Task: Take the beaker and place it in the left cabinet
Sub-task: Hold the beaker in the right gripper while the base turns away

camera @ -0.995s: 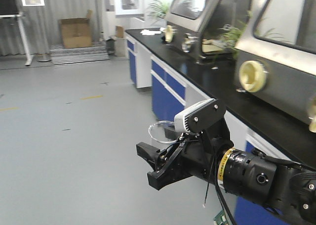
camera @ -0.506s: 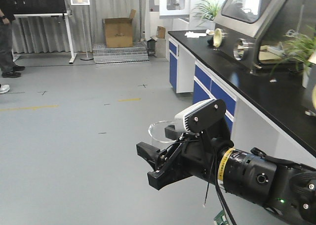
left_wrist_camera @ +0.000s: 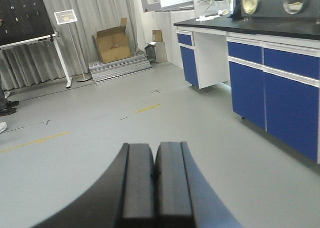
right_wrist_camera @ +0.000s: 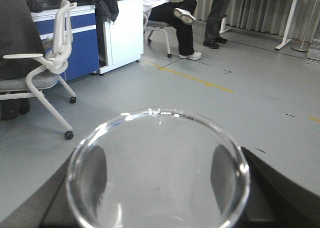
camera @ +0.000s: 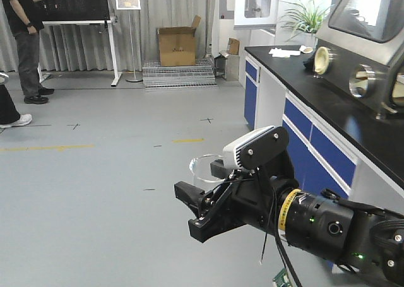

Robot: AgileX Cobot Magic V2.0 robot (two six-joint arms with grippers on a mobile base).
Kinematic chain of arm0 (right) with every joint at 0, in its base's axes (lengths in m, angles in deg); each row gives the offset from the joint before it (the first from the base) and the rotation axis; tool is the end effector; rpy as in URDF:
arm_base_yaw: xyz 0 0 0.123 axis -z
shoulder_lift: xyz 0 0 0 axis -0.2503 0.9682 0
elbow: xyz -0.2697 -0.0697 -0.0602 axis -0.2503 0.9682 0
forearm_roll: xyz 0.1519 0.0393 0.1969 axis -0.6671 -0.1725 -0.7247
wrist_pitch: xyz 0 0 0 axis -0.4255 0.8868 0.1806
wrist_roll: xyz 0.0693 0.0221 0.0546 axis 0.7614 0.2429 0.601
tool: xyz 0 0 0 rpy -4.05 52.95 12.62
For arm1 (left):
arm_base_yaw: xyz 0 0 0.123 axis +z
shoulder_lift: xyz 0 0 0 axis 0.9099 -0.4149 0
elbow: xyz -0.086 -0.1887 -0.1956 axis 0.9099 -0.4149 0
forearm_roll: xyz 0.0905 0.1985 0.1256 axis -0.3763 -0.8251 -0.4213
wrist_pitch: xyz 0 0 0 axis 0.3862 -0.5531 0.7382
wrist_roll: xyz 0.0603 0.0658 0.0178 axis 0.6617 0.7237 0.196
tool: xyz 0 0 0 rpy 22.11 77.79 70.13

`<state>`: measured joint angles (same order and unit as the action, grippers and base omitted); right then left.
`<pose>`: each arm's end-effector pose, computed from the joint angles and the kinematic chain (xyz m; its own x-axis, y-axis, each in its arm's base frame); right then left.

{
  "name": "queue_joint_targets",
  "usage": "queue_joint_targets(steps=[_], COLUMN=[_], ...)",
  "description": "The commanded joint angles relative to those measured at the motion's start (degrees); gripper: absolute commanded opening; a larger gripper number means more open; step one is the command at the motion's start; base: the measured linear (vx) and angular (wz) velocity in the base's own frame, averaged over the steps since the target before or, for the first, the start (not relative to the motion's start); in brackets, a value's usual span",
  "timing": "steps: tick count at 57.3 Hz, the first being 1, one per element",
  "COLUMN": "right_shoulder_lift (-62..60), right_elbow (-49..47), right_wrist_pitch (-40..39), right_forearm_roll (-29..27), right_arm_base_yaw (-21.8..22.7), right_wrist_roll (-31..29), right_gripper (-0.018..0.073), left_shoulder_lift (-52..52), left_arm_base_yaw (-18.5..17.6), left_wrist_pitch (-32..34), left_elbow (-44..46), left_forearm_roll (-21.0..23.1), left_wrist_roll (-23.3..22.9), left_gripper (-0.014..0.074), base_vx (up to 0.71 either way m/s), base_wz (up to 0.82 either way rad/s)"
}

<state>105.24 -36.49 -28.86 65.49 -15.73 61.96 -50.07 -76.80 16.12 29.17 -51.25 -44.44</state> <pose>0.2842 0.1920 0.3176 -0.1128 -0.1215 -0.9862 -0.7076 0.7066 -0.0061 0.0553 -0.0116 0.1933 -0.0070 0.1049 -0.9945 0.2035 0.9738 0.1013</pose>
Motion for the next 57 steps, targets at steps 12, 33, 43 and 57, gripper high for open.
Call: queue_joint_targets(steps=[12,33,43,57], right_shoulder_lift=[-2.4,-2.4,-2.4,-2.4], right_elbow=[-1.7,-1.7,-1.7,-1.7], right_wrist_pitch=[-3.1,-3.1,-3.1,-3.1], right_forearm_roll=[-1.1,-1.1,-1.1,-1.1], right_arm_base_yaw=[0.0,0.0,0.0,0.0], right_wrist_roll=[-0.1,-0.1,-0.1,-0.1], right_gripper=[0.0155,0.0155,0.0155,0.0155], left_shoulder_lift=[0.6,0.6,0.6,0.6], left_arm_base_yaw=[-0.3,-0.3,-0.3,-0.3], left_wrist_pitch=[5.3,5.3,5.3,5.3], left_elbow=[1.5,1.5,1.5,1.5], left_forearm_roll=[0.3,0.3,0.3,0.3], left_wrist_roll=[-0.1,-0.1,-0.1,-0.1], left_gripper=[-0.0006,-0.0006,-0.0006,-0.0006], base_vx=[0.61,0.65,0.68,0.70], base_wz=[0.03,0.04,0.07,0.05])
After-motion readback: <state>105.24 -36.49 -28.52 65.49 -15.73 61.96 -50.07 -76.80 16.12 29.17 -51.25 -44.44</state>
